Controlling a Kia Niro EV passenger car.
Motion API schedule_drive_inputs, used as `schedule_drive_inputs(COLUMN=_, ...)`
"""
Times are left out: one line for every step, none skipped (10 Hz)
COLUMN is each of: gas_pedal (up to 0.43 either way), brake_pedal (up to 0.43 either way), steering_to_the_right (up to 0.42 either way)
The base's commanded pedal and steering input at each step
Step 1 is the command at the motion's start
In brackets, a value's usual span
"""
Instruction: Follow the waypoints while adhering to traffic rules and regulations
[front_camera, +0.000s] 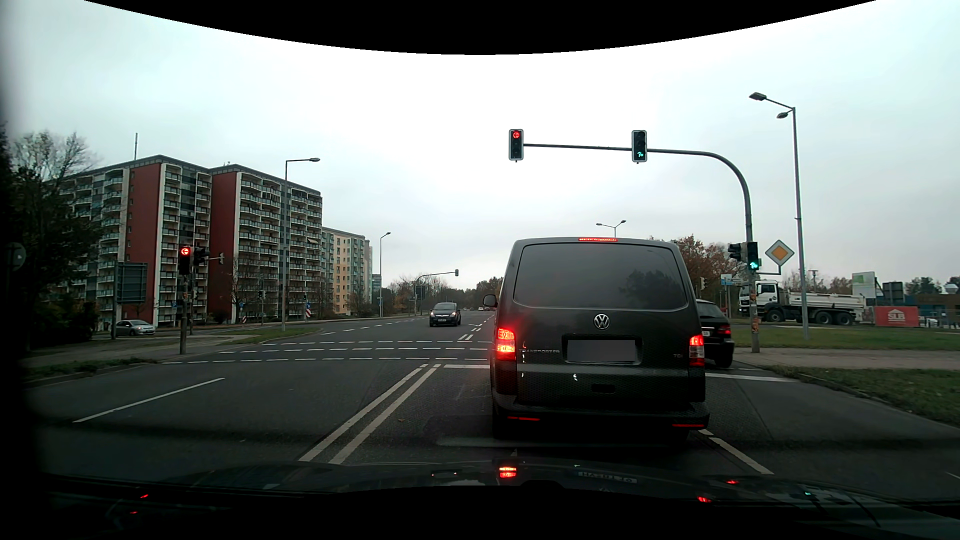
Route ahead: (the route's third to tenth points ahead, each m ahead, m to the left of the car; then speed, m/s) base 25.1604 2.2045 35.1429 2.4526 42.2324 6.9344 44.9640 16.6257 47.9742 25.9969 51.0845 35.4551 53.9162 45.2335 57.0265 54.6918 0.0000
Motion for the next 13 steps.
schedule_drive_inputs(gas_pedal=0.0, brake_pedal=0.421, steering_to_the_right=-0.006)
schedule_drive_inputs(gas_pedal=0.0, brake_pedal=0.415, steering_to_the_right=-0.006)
schedule_drive_inputs(gas_pedal=0.0, brake_pedal=0.409, steering_to_the_right=-0.006)
schedule_drive_inputs(gas_pedal=0.0, brake_pedal=0.415, steering_to_the_right=-0.006)
schedule_drive_inputs(gas_pedal=0.0, brake_pedal=0.402, steering_to_the_right=-0.006)
schedule_drive_inputs(gas_pedal=0.0, brake_pedal=0.396, steering_to_the_right=-0.006)
schedule_drive_inputs(gas_pedal=0.0, brake_pedal=0.39, steering_to_the_right=-0.006)
schedule_drive_inputs(gas_pedal=0.0, brake_pedal=0.384, steering_to_the_right=-0.006)
schedule_drive_inputs(gas_pedal=0.0, brake_pedal=0.384, steering_to_the_right=-0.006)
schedule_drive_inputs(gas_pedal=0.0, brake_pedal=0.384, steering_to_the_right=-0.006)
schedule_drive_inputs(gas_pedal=0.0, brake_pedal=0.384, steering_to_the_right=-0.006)
schedule_drive_inputs(gas_pedal=0.0, brake_pedal=0.378, steering_to_the_right=-0.006)
schedule_drive_inputs(gas_pedal=0.0, brake_pedal=0.384, steering_to_the_right=-0.006)
